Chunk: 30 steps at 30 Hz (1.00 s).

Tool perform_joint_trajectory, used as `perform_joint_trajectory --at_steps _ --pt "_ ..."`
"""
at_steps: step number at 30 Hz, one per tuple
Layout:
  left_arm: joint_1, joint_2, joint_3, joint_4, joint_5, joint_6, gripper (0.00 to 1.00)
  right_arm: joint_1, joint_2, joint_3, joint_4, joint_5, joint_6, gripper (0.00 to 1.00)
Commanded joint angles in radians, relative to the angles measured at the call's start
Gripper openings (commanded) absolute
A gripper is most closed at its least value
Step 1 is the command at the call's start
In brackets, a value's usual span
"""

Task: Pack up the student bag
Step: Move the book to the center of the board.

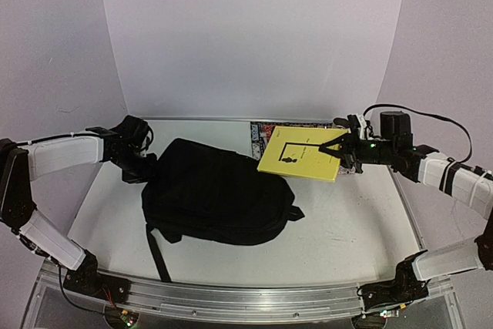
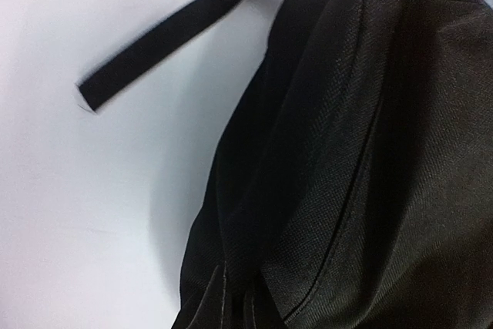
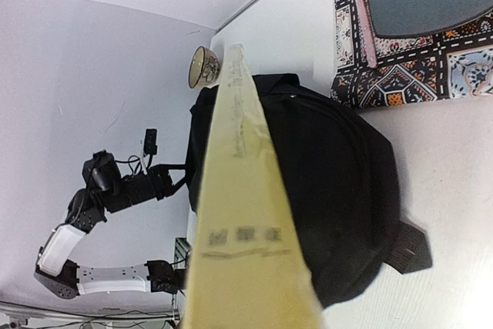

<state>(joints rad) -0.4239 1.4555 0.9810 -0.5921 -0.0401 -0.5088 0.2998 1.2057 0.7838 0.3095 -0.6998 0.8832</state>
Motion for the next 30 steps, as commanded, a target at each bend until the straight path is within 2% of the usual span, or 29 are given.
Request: perform_joint_trajectory --at_steps 1,5,11,14,18,24,30 --pt "0.135 -0.027 0.052 -0.038 -0.123 0.129 0.01 0.047 -0.018 0.072 0.06 -0.019 -0.048 0.0" --pt "0.228 0.036 0.133 -0.051 -0.169 0.195 0.1 0.089 -0.004 0.085 0.035 0.008 -0.081 0.0" --pt "0.226 -0.013 0.219 -0.061 -0.031 0.222 0.49 0.12 -0.001 0.095 -0.045 0.066 -0.177 0.0" --pt "0.148 -0.081 0.223 -0.061 0.004 0.186 0.68 0.119 -0.01 0.089 -0.072 0.094 -0.208 0.0" --pt "-0.019 -0.125 0.235 -0.064 0.017 0.122 0.84 0.119 -0.013 0.085 -0.098 0.107 -0.232 0.0" --pt "-0.241 -0.098 0.246 -0.07 0.059 0.058 0.86 0.119 -0.035 0.067 -0.133 0.147 -0.256 0.0" --pt "-0.48 0.033 0.329 -0.081 0.034 0.037 0.84 0.119 -0.062 0.056 -0.18 0.189 -0.29 0.0"
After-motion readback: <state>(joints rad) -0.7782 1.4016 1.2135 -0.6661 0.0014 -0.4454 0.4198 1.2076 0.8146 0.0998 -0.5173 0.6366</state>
